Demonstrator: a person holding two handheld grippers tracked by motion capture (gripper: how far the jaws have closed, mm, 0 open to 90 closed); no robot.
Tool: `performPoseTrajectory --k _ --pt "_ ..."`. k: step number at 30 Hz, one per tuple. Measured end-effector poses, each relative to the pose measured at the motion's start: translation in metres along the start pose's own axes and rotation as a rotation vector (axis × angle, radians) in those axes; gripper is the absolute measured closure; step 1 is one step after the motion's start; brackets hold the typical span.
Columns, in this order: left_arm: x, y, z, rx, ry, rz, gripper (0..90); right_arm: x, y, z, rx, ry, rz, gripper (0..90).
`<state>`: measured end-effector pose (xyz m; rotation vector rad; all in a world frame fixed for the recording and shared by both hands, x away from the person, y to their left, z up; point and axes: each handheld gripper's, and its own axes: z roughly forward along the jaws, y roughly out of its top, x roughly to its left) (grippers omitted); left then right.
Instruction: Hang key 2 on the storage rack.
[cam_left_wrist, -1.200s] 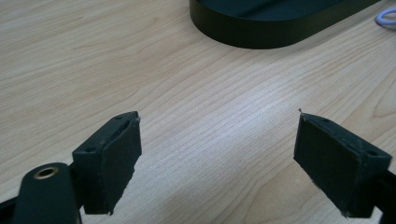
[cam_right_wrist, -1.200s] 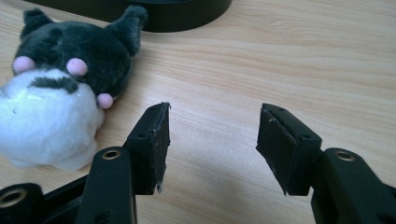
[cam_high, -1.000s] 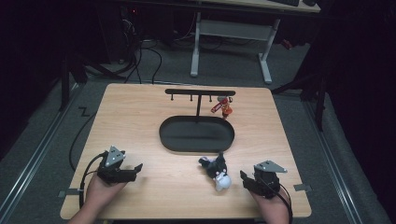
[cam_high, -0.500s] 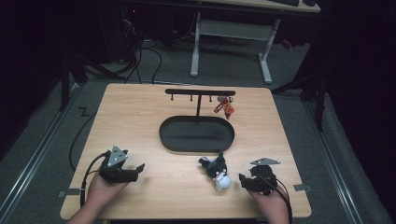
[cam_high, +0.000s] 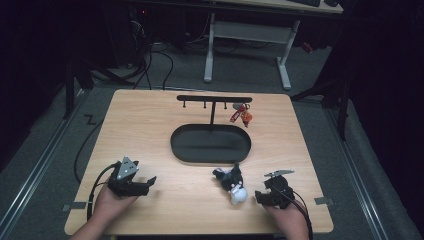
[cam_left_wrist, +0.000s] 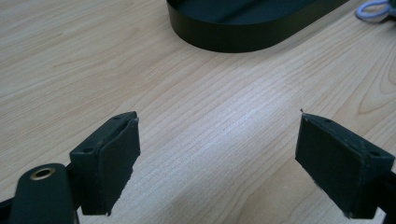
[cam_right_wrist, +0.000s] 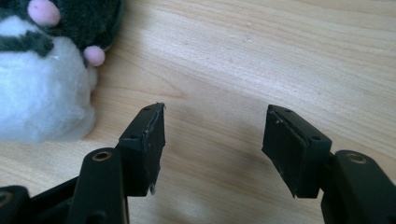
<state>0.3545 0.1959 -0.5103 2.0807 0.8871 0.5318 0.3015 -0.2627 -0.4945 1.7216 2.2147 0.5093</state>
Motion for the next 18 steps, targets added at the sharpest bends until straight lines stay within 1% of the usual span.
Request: performPoseTrajectory --k 3,4,6,7,10,11,12,14,16,17,18 --pt "0.000 0.000 0.001 0.002 -0.004 -0.008 14.4 0.001 0.002 0.001 0.011 0.006 -0.007 38.9" --pt "-0.001 0.000 0.001 0.004 -0.003 -0.005 14.4 0.004 0.005 0.001 0.040 0.008 -0.022 38.8" --pt "-0.002 0.000 0.000 0.008 -0.006 -0.002 14.2 0.005 0.006 0.002 0.046 0.008 -0.027 38.8" --pt "-0.003 0.000 0.000 0.010 -0.006 0.003 14.1 0.006 0.008 0.001 0.059 0.014 -0.029 38.5" --pt "-0.004 -0.001 0.000 0.013 -0.007 0.007 13.7 0.008 0.009 0.002 0.075 0.030 -0.035 38.2" --pt "-0.003 -0.001 0.000 0.015 -0.008 0.005 13.5 0.008 0.009 0.002 0.085 0.031 -0.037 38.2" --pt "-0.003 0.000 -0.001 0.011 -0.010 -0.003 13.2 0.008 0.010 0.003 0.097 0.033 -0.049 38.3" --pt "-0.003 0.000 -0.003 -0.001 -0.012 -0.017 12.6 0.008 0.011 0.004 0.096 0.026 -0.052 38.5" --pt "-0.005 0.001 -0.005 -0.004 -0.009 -0.011 11.9 0.008 0.012 0.006 0.109 0.021 -0.060 38.3" --pt "-0.006 0.000 -0.006 0.004 -0.007 -0.004 11.3 0.009 0.012 0.006 0.110 0.025 -0.059 38.2" --pt "-0.006 0.000 -0.006 0.007 -0.011 -0.007 9.7 0.010 0.013 0.005 0.111 0.027 -0.063 38.0"
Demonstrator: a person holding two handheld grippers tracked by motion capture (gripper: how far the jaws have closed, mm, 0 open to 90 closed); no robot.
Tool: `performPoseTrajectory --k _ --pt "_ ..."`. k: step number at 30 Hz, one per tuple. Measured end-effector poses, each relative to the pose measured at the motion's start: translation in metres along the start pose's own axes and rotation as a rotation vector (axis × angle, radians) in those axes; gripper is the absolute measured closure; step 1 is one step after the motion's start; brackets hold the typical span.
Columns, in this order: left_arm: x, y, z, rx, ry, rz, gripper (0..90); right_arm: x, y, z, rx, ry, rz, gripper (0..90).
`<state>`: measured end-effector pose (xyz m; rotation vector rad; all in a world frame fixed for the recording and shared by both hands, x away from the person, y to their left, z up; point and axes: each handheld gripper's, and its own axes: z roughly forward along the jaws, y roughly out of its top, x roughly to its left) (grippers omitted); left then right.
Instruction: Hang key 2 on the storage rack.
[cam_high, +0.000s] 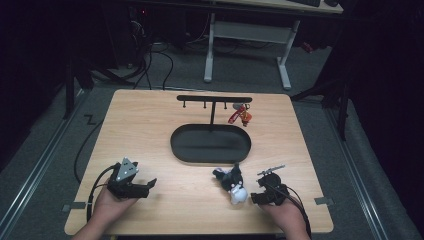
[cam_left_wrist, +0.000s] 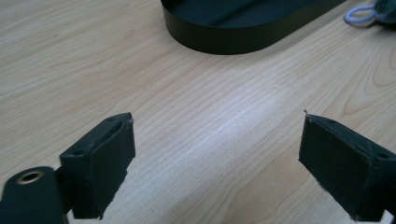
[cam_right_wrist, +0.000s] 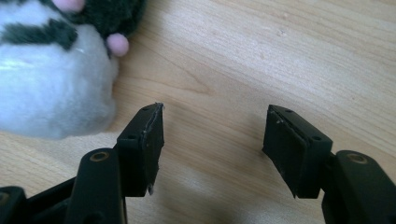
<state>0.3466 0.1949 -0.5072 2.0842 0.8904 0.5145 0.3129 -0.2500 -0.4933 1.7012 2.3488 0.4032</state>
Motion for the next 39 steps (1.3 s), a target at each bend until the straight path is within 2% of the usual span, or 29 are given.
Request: performPoseTrajectory --k 5,8,11,15,18,21,26,30,34,38,39 --pt "0.000 -0.001 -0.001 0.005 0.029 -0.017 2.9 0.000 0.004 -0.004 -0.003 0.010 0.004 36.9" --pt "0.002 -0.001 -0.001 0.007 0.040 -0.014 0.0 0.000 0.008 -0.007 0.019 0.017 0.000 34.7" --pt "0.003 0.000 0.002 0.011 0.044 -0.010 0.0 0.000 0.013 -0.010 0.044 0.010 -0.017 33.0" --pt "0.003 0.001 0.005 0.021 0.037 -0.008 0.0 -0.001 0.018 -0.009 0.077 0.013 -0.014 27.8" --pt "0.002 0.003 0.005 0.014 0.044 -0.009 0.0 0.000 0.021 -0.010 0.086 0.011 -0.022 26.5" --pt "0.000 0.001 0.005 0.024 0.047 0.014 0.0 0.003 0.028 -0.010 0.117 0.012 -0.040 23.3" --pt "0.003 0.004 0.004 0.005 0.041 -0.007 0.0 0.010 0.034 -0.013 0.119 0.015 -0.051 20.4" --pt "-0.002 -0.001 0.007 0.040 0.033 0.026 0.0 0.016 0.038 -0.014 0.133 0.013 -0.062 18.3" --pt "0.000 0.000 0.002 0.023 0.036 0.001 0.0 0.020 0.039 -0.020 0.112 0.032 -0.060 18.1" --pt "0.000 -0.001 0.002 0.026 0.043 0.009 0.2 0.020 0.041 -0.022 0.117 0.042 -0.061 18.2" --pt "-0.001 -0.003 0.003 0.040 0.043 0.013 0.2 0.020 0.042 -0.024 0.124 0.037 -0.071 18.2"
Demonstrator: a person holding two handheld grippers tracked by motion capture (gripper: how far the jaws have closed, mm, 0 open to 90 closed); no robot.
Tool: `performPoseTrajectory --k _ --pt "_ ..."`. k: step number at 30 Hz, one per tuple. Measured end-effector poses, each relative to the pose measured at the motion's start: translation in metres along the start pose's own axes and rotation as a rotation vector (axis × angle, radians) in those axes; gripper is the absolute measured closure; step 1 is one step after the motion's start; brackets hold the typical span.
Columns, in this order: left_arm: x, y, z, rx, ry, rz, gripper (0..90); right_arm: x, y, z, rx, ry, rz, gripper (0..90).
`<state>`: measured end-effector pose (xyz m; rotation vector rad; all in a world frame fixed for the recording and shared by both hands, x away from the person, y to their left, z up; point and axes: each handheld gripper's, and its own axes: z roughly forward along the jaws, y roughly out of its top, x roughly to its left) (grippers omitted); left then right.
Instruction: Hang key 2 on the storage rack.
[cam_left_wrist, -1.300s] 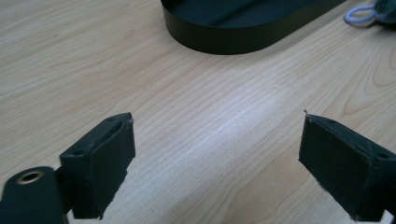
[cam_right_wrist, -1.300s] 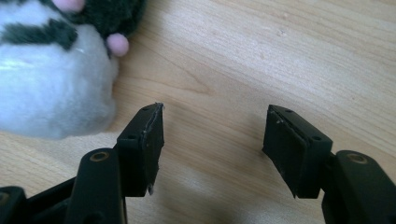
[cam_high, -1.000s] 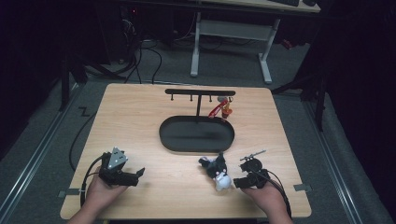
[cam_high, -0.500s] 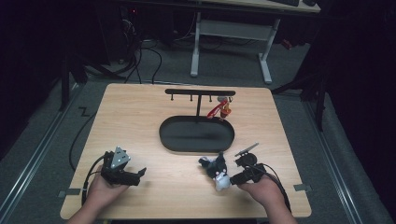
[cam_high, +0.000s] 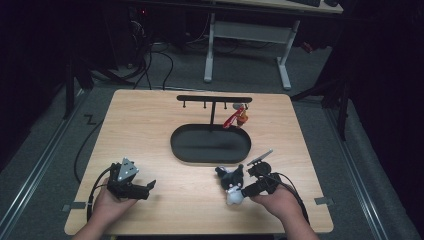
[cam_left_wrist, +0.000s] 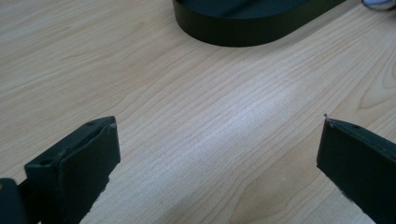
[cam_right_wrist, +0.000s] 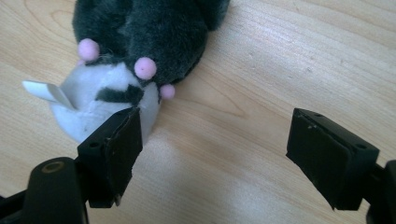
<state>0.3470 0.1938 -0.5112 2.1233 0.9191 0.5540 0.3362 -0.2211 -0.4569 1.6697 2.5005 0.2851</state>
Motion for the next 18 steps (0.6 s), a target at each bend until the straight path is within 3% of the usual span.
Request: performPoseTrajectory --k 5,8,11,18 --pt "0.001 -0.001 -0.003 -0.004 -0.013 -0.013 0.5 0.008 0.007 -0.014 -0.002 0.027 -0.001 19.0" --pt "0.001 -0.001 -0.002 0.001 -0.012 -0.002 0.5 0.022 0.015 -0.023 -0.023 0.048 -0.024 18.4" --pt "0.001 -0.002 -0.002 0.003 -0.017 -0.005 0.5 0.030 0.020 -0.023 -0.033 0.064 -0.042 17.0" --pt "0.004 -0.002 -0.004 -0.003 -0.022 -0.012 0.5 0.040 0.029 -0.005 0.011 0.090 -0.033 15.3"
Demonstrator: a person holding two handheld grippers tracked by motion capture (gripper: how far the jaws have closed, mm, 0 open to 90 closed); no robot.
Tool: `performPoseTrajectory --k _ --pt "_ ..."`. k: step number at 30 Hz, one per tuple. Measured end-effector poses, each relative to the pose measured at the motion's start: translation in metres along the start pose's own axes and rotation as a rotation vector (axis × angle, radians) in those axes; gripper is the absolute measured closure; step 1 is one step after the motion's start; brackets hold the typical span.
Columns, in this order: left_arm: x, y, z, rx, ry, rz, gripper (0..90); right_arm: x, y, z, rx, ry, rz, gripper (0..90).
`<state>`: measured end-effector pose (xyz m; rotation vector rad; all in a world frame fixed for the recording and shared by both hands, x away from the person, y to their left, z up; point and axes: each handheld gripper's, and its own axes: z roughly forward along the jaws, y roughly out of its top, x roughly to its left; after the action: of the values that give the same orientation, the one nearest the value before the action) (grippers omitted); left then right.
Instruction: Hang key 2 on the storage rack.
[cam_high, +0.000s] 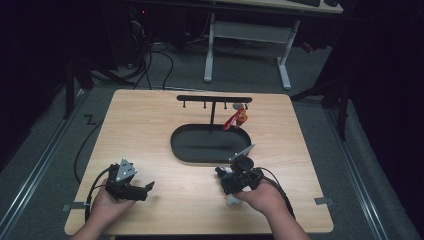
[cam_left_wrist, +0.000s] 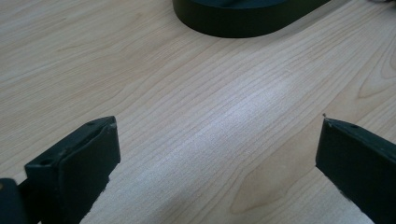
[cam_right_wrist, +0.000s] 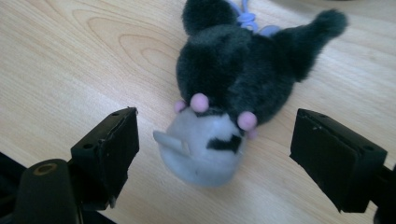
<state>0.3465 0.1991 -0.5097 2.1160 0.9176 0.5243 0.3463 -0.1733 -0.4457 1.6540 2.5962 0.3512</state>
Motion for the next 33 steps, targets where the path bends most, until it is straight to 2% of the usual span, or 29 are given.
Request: performPoseTrajectory --k 2,3,4,7,10,11,12,14,17,18,19,21,27,29,30,33 --pt "0.000 0.002 0.001 -0.001 -0.007 0.003 0.7 0.000 -0.002 0.014 0.025 0.014 0.016 15.3" --pt "0.000 0.002 0.001 -0.001 -0.007 0.003 0.8 0.000 -0.002 0.014 0.025 0.014 0.016 15.3" --pt "-0.002 0.003 0.004 0.002 -0.009 0.015 0.8 -0.001 -0.005 0.024 0.045 0.020 0.022 15.2" --pt "-0.003 0.003 0.005 0.010 -0.017 0.027 0.8 -0.002 -0.008 0.032 0.056 0.013 0.030 15.3" --pt "-0.003 0.004 0.005 0.006 -0.027 0.024 1.0 -0.002 -0.012 0.038 0.059 0.010 0.038 23.1" --pt "-0.003 0.004 0.005 0.006 -0.027 0.024 1.1 -0.002 -0.012 0.038 0.059 0.010 0.038 23.1" --pt "-0.004 0.004 0.005 0.008 -0.027 0.024 1.2 -0.004 -0.012 0.040 0.063 0.015 0.034 29.8" --pt "-0.004 0.004 0.004 0.011 -0.027 0.027 1.2 -0.004 -0.012 0.040 0.066 0.015 0.031 32.5" --pt "-0.004 0.003 0.003 0.010 -0.032 0.025 1.2 -0.003 -0.011 0.039 0.058 -0.011 0.014 39.2" --pt "-0.003 0.004 0.002 0.000 -0.034 0.016 1.4 -0.002 -0.012 0.039 0.055 -0.019 0.003 46.8" --pt "-0.003 0.004 0.002 0.000 -0.034 0.016 1.5 -0.002 -0.012 0.039 0.055 -0.019 0.003 46.8" --pt "-0.003 0.004 0.003 -0.007 -0.034 0.014 1.7 -0.002 -0.012 0.038 0.044 -0.035 -0.031 48.6" --pt "-0.003 0.001 0.002 0.003 -0.036 0.014 1.9 -0.001 -0.015 0.031 0.044 -0.022 -0.011 49.0" --pt "-0.002 0.001 0.001 -0.001 -0.036 0.007 2.1 -0.003 -0.015 0.027 0.035 -0.010 -0.023 49.0" --pt "-0.003 0.001 0.001 0.000 -0.034 0.011 2.3 -0.003 -0.016 0.022 0.034 -0.009 -0.005 48.9" --pt "-0.004 0.001 0.002 0.007 -0.035 0.019 2.6 -0.005 -0.018 0.018 0.029 -0.009 -0.020 48.9"
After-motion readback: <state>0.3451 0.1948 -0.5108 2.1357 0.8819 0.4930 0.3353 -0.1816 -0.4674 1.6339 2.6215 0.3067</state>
